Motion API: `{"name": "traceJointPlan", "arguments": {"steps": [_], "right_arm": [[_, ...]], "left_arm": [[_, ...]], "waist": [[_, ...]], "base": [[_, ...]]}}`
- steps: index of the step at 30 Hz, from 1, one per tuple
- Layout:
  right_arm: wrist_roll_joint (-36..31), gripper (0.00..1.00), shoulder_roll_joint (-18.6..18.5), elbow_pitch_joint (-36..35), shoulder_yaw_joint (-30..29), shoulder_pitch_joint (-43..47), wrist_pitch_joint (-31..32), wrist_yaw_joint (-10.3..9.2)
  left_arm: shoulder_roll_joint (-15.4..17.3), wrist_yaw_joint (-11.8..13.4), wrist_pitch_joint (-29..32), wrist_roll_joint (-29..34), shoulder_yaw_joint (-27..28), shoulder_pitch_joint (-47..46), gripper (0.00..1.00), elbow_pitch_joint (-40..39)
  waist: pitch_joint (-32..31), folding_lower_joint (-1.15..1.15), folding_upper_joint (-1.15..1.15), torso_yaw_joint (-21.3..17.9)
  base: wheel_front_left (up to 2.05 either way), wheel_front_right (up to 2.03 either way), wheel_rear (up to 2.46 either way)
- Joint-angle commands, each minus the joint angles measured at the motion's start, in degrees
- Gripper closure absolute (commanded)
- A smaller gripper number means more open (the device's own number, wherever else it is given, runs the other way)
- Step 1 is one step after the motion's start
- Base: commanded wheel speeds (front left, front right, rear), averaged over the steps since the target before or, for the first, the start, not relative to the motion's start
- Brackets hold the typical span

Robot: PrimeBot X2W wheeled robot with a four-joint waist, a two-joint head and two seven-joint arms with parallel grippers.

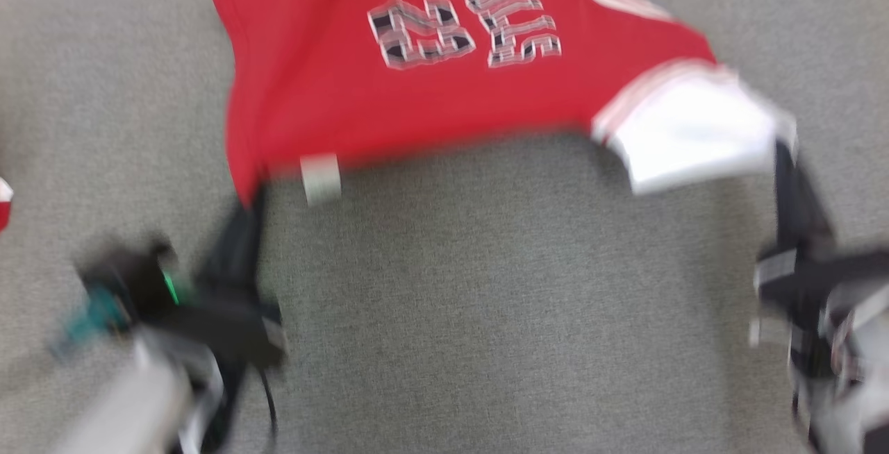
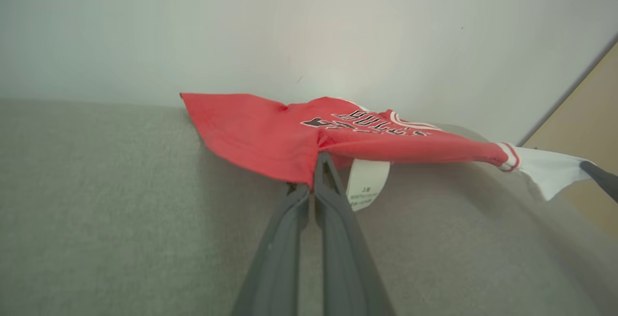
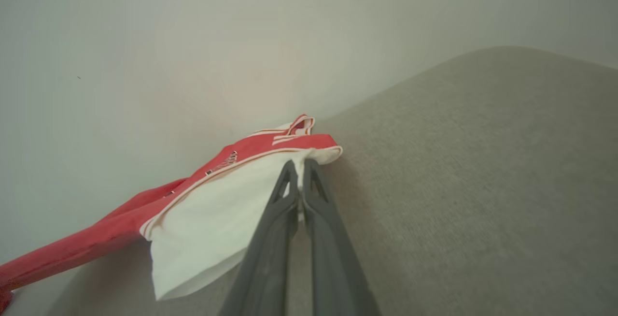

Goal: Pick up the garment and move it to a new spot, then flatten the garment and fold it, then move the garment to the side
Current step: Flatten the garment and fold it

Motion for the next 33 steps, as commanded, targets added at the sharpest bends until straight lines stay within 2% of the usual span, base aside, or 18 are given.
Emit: {"name": "traceJointPlan", "arguments": {"steps": [1, 6, 13, 21, 27, 33], "right_arm": [[-0.58, 1.0, 1.04, -0.84, -0.77, 2.72, -0.17, 0.09], [-2.64, 1.0, 6.13, -4.04, -6.34, 16.72, 0.64, 0.09], [-7.69, 1.0, 12.49, -8.96, -11.37, 30.17, 4.34, 0.08], [-11.87, 1.0, 18.11, -17.2, -14.45, 42.17, 11.85, 0.08], [-14.08, 1.0, 21.22, -22.49, -14.23, 47.12, 16.69, 0.09], [-13.6, 1.0, 22.79, -25.48, -16.23, 44.71, 17.95, 0.09]], "left_arm": [[-0.59, -0.08, -0.17, 1.47, 0.29, 3.14, 1.0, -0.27], [-4.02, -1.31, -0.17, 5.8, 2.73, 14.59, 1.0, 1.42], [-7.65, -2.51, -0.19, 12.14, 7.87, 25.18, 1.0, 4.43], [-8.36, -2.69, -0.18, 15.4, 12.32, 34.13, 1.0, 3.55], [-8.7, -3.45, -0.18, 16.73, 14.01, 37.42, 1.0, 3.48], [-9.95, -4.24, -0.18, 18.8, 13.13, 35.64, 1.0, 2.99]], "waist": [[-2.11, 0.03, 0.02, -0.1], [-4.7, 0.03, 0.02, 0.08], [-8.21, 0.03, 0.02, -0.13], [-11.27, 0.03, 0.02, 0.12], [-12.3, 0.03, 0.02, -0.27], [-12.59, 0.03, 0.02, -0.24]], "base": [[0.0, 0.0, 0.0], [0.0, 0.0, 0.0], [0.0, 0.0, 0.0], [0.0, 0.0, 0.0], [0.0, 0.0, 0.0], [0.0, 0.0, 0.0]]}}
